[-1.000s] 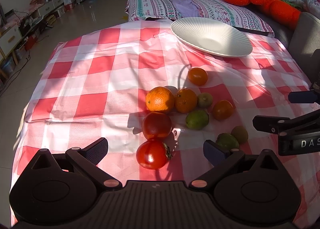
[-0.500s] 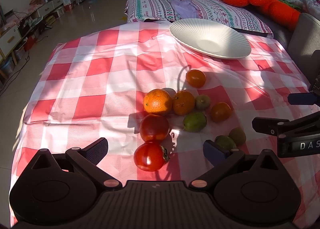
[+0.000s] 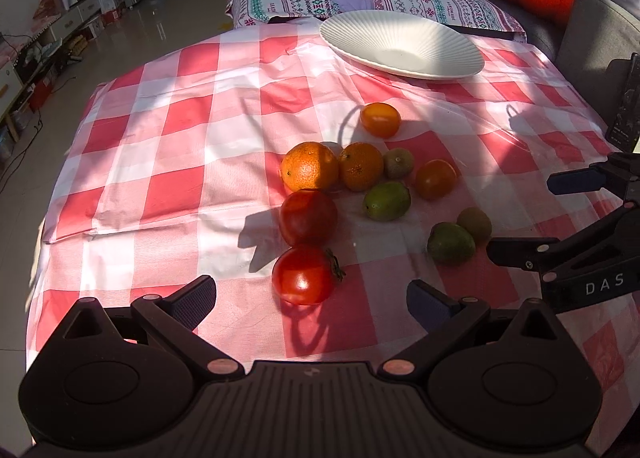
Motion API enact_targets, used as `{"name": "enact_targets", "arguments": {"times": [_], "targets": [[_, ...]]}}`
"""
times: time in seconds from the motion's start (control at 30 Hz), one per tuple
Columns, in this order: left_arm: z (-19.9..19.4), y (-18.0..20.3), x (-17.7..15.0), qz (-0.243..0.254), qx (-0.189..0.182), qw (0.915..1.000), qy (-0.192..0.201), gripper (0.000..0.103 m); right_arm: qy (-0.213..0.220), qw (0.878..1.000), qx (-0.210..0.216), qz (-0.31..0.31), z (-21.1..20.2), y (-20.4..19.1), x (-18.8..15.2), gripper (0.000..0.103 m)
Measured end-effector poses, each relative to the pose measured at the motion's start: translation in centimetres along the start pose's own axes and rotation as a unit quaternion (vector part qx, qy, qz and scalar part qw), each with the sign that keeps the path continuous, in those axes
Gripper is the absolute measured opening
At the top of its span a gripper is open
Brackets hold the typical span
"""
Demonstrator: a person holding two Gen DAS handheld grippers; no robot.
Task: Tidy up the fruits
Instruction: 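Grasp a red tomato with the left gripper while the right gripper grasps a small yellow fruit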
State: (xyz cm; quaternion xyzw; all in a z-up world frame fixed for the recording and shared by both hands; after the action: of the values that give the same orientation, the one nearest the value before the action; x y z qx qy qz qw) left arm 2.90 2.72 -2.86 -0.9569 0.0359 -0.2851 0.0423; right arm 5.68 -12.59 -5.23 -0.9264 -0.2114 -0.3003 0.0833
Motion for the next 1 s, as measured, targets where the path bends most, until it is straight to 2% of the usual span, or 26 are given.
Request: {"name": "enact_targets", "arguments": {"times": [0.37, 0.5, 0.57, 0.7, 0.83, 1.0], "targets": [[2.4, -0.7, -2.0, -0.004, -0.003, 0.9997, -0.024, 0.102, -0.028, 0.999, 0.023, -0.038, 1.5, -1.6, -1.5, 0.103], [2.4, -1.0, -2.1, -0.019, -0.016, 0.9994, -0.026, 0.102, -0.011, 0.998, 0.023, -0.061, 1.5, -1.5, -1.7, 0.102], [2.4, -1.0, -2.1, -0.018, -0.018, 0.9994, -0.024, 0.102, -0.003, 0.998, 0.025, -0.066, 1.4, -1.3, -1.5, 0.098], [2.3, -1.0, -2.0, -0.023, -0.018, 0.9994, -0.016, 0.101, 0.013, 0.997, 0.026, -0.077, 1.3, -1.2, -0.9, 0.082], [1.9, -1.1, -1.7, -0.027, -0.02, 0.9994, 0.002, 0.091, 0.021, 0.995, 0.036, -0.095, 1.2, -1.8, -0.8, 0.069], [1.6, -1.4, -1.1, -0.068, -0.045, 0.9965, 0.02, 0.083, 0.031, 0.991, 0.052, -0.121, 1.2, -2.7, -0.6, 0.06]]}}
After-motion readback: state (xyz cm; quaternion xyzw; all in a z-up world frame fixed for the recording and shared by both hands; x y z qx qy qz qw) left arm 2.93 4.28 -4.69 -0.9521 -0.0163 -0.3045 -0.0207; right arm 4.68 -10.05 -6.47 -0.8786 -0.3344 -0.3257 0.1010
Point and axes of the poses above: each gripper's, at about its wrist camera, not at the fingertips, and z roughly the way its jaws point, y to its right, x to its top, the point moved 9 cm from there along z, roughly the way its jaws point, and after that the axes turned 3 degrees about x, right-handed, at the moved point
